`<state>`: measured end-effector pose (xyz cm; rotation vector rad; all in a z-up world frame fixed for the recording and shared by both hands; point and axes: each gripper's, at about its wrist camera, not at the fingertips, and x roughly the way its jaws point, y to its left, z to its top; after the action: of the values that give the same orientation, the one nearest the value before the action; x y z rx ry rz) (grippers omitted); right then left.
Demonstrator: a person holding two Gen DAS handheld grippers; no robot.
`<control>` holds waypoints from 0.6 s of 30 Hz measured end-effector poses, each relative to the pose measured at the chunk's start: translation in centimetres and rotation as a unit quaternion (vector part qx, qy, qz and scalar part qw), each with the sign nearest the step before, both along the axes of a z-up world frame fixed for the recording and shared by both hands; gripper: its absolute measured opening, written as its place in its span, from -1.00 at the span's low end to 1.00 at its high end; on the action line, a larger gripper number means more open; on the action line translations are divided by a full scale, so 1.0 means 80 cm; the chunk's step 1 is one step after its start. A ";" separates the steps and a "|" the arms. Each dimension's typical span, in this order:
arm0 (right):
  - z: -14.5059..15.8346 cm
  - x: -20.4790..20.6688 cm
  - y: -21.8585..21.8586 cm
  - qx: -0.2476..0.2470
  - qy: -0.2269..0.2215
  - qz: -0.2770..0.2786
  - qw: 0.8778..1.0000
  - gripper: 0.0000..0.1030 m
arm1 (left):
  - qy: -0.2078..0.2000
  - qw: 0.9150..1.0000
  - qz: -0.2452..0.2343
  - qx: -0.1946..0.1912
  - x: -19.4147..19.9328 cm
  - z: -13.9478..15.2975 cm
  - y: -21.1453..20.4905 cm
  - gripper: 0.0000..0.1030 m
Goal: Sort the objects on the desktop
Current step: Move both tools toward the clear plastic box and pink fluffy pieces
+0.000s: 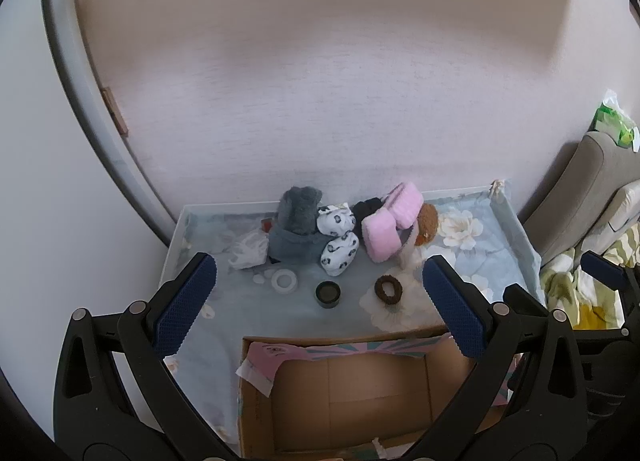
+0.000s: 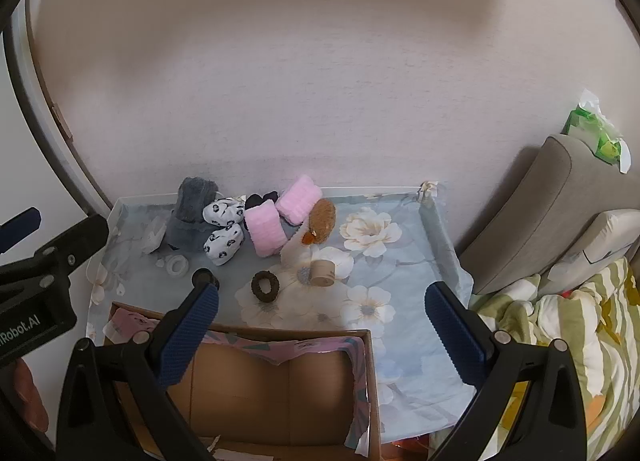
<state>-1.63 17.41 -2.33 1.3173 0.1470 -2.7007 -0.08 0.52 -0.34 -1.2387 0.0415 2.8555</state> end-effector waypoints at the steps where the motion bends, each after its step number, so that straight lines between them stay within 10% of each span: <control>1: -0.001 0.000 -0.001 0.001 0.000 0.000 1.000 0.99 | -0.001 1.000 0.000 0.002 -0.001 0.000 -0.001 0.99; 18: -0.010 -0.002 -0.009 0.008 -0.011 0.016 1.000 0.99 | -0.025 0.998 0.004 0.050 -0.007 -0.004 -0.016 0.99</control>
<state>-1.76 16.67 -3.17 1.3367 0.1848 -2.6631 -0.65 -0.74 -0.66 -1.2925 -0.1044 2.7928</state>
